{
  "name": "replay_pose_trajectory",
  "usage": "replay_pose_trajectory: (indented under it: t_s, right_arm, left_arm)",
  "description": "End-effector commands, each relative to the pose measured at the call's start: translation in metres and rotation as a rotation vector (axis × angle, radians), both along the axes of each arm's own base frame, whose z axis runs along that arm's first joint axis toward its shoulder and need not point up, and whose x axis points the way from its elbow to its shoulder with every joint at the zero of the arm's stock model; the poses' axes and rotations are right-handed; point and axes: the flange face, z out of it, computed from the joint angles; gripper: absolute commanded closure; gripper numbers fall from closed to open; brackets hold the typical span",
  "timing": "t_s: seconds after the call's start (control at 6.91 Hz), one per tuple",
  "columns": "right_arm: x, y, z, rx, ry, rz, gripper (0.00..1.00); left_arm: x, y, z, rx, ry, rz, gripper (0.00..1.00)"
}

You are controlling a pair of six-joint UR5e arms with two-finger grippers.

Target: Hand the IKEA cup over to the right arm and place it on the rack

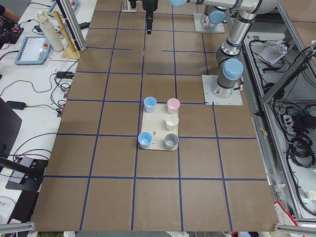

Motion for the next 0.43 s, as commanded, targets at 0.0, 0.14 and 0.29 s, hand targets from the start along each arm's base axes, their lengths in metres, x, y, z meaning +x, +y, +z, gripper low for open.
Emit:
replay_pose_trajectory:
  t_s: [0.0,0.14,0.29]
  right_arm:
    - [0.0007,-0.0001,0.0001,-0.001,-0.007,0.002,0.00]
    - [0.0005,-0.0001,0.0001,-0.001,-0.006,0.000,0.00]
    - [0.0004,0.0005,0.0006,-0.001,-0.004,0.000,0.00]
  left_arm:
    - [0.0000,0.0001,-0.0008,0.002,0.000,0.000,0.00]
    - [0.0000,0.0001,-0.0008,0.002,0.000,0.000,0.00]
    - [0.0000,0.0001,-0.0015,0.003,0.000,0.000,0.00]
